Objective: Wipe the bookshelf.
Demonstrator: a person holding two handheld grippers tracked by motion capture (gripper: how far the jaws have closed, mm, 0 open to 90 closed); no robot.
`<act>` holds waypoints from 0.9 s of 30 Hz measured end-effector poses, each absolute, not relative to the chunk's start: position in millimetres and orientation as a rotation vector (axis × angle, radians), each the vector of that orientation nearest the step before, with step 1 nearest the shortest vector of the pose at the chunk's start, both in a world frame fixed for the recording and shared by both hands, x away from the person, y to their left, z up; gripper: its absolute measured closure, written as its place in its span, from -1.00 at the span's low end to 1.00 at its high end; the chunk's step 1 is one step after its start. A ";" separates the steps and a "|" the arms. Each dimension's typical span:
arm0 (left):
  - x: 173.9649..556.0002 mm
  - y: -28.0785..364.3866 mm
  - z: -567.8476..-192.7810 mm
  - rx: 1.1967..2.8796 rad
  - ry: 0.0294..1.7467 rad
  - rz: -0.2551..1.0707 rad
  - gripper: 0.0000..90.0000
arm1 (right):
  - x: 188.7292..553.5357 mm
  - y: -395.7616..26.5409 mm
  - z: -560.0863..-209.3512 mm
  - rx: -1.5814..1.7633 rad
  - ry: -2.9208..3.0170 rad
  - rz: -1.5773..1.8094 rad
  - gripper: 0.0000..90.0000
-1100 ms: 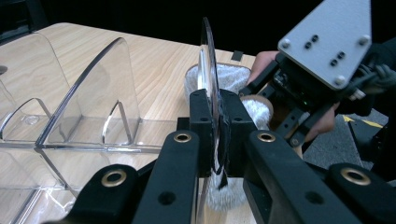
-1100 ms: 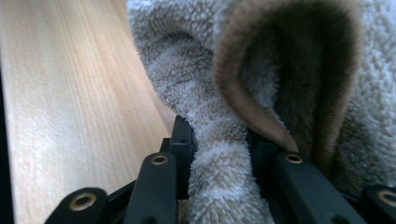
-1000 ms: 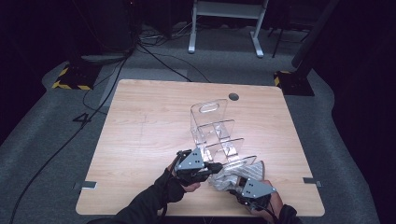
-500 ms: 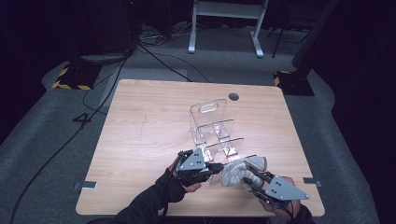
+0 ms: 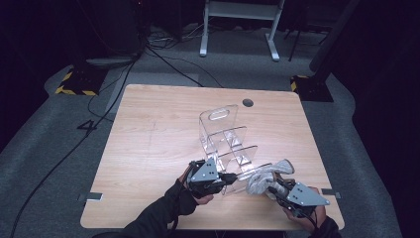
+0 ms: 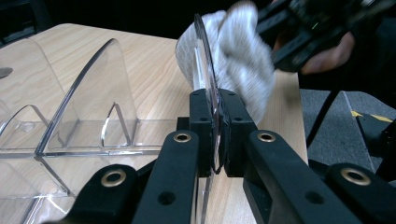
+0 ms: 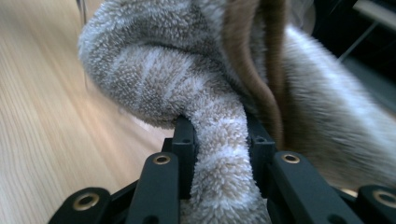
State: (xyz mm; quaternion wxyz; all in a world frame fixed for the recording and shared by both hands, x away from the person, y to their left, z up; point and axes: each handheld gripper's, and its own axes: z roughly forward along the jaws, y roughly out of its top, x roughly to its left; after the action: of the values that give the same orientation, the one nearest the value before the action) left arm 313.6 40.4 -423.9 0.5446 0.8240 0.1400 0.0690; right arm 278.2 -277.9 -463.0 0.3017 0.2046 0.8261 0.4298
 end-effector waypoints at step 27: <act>314.9 39.5 -425.4 1.946 0.338 0.151 0.88 | 265.1 -264.3 -439.6 0.452 2.084 1.225 0.61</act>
State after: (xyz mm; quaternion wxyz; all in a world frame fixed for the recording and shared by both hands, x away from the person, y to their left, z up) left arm 314.9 39.5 -425.4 0.5485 0.8214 0.1428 0.0638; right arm 265.1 -264.3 -439.6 0.3346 0.1730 0.7987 0.4693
